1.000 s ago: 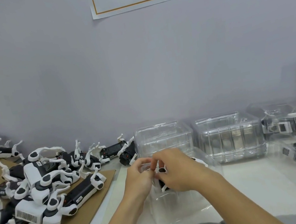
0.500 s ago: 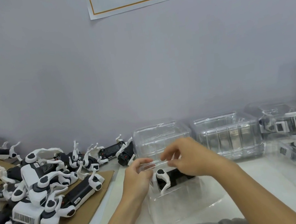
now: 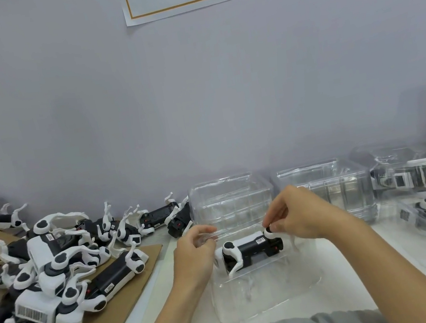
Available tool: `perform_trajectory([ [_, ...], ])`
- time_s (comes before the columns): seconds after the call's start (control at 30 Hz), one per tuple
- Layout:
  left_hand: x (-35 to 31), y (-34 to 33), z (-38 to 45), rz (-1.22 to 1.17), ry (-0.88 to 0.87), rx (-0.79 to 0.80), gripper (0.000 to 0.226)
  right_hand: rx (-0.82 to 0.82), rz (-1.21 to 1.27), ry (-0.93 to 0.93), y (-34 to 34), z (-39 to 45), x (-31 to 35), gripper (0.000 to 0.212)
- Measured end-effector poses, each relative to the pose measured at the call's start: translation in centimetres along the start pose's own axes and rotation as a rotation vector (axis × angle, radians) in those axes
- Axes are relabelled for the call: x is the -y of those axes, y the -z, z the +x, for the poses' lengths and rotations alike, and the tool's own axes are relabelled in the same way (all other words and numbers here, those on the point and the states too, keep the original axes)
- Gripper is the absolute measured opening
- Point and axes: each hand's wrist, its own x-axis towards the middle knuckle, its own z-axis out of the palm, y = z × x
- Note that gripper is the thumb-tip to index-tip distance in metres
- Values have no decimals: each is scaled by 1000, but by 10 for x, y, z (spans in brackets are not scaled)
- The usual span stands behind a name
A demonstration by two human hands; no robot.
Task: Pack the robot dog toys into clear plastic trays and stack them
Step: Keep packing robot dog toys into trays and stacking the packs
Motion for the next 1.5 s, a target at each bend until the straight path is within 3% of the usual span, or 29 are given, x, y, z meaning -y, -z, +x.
perform_trajectory([
  [0.17,-12,7,-1,400,-268,-38,15,-6,15,14,0,0,-1,14],
  [0.3,-42,6,-3,582,-464,236,20,12,52,25,2,0,-3,13],
  [0.43,-79,-13,1,853,-201,625,54,14,67,35,3,0,-2,15],
  [0.53,-83,-25,-1,1027,-77,720,82,7,81,37,4,-1,-4,13],
  [0.67,-65,-30,-8,1052,-117,681,97,6,90,58,3,0,-6,11],
  [1.0,-67,-22,-5,1020,-193,639,86,-58,100,92,6,0,-5,12],
  [1.27,-99,-10,-10,900,-270,601,81,-313,346,176,32,-5,13,14],
  [1.4,-115,-8,-12,874,-536,416,74,-433,368,245,47,-12,24,14],
  [1.5,-120,-9,-13,881,-713,198,79,-394,341,253,53,-18,29,38],
])
